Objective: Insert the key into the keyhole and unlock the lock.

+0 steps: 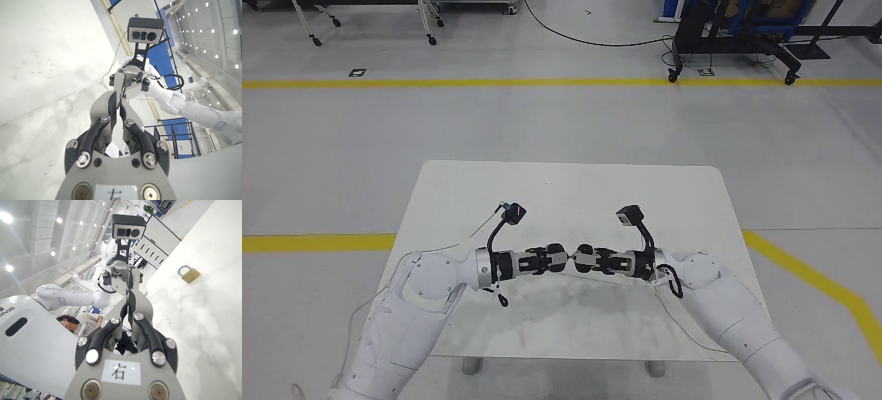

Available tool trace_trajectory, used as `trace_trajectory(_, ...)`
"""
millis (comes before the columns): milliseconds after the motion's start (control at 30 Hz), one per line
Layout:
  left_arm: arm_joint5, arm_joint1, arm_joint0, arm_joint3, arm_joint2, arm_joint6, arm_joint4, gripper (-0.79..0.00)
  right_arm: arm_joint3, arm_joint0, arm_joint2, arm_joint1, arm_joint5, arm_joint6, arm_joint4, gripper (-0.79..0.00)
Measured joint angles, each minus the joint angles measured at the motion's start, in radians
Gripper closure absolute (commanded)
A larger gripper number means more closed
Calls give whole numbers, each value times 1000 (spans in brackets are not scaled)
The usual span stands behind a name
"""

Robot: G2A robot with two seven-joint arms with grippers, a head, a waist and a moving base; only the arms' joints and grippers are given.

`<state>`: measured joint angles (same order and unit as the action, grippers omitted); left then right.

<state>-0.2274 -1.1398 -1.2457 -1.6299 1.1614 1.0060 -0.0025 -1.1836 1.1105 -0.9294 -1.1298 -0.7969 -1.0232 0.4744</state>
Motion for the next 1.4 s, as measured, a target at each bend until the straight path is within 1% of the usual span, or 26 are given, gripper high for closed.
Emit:
trace_trajectory(167, -10, 4, -2, 4, 0, -1, 3, 0, 8, -7, 10, -1, 7, -7, -11, 0)
trace_trajectory(200, -10, 5, -2, 5, 1, -3, 2, -252, 9, -8, 12, -1, 8, -8, -15, 0)
trace_trajectory(233, -10, 5, -2, 5, 2, -4, 0, -742, 9, -8, 13, -1, 9, -8, -18, 0)
trace_trajectory(267, -8, 6, -3, 6, 2, -6, -2, -785, 8, -9, 15, -1, 8, -7, -20, 0)
trace_trajectory(467, 4, 10, -6, 4, 6, -18, -4, -785, 4, -8, 16, -1, -11, 11, -23, 0)
trace_trajectory(633, 3, 19, -21, 10, 44, -33, -17, -785, 3, -5, 4, 2, -38, 38, -21, 0)
trace_trajectory(733, 10, 31, -49, 6, 97, -25, -16, -785, 16, 7, -49, 9, -130, 136, -48, 0)
trace_trajectory(800, 11, 44, -79, -15, 149, 10, -26, -785, 28, 21, -86, 11, -181, 224, -104, 0)
trace_trajectory(867, 3, 58, -119, -54, 208, 47, -2, -785, 26, 31, -103, 10, -189, 295, -162, 0)
trace_trajectory(933, 0, 71, -163, -101, 260, 62, 49, -785, 25, 32, -104, 10, -187, 306, -169, 0)
trace_trajectory(1000, 10, 83, -220, -159, 315, 50, 129, -785, 25, 32, -103, 10, -186, 297, -164, 0)
trace_trajectory(1067, 30, 91, -274, -214, 359, 9, 215, -785, 25, 32, -103, 10, -186, 296, -163, 0)
trace_trajectory(1133, 53, 95, -313, -253, 381, -44, 315, -785, 25, 32, -103, 10, -186, 296, -163, 0)
trace_trajectory(1200, 89, 98, -345, -278, 375, -111, 461, -785, 25, 32, -103, 10, -186, 296, -163, 0)
trace_trajectory(1267, 100, 96, -351, -275, 337, -153, 565, -785, 25, 32, -103, 10, -187, 296, -163, 0)
trace_trajectory(1333, 87, 95, -335, -254, 296, -151, 617, -785, 25, 32, -103, 10, -187, 296, -163, 0)
trace_trajectory(1400, 78, 92, -298, -215, 255, -142, 632, -785, 25, 32, -103, 10, -187, 296, -163, 0)
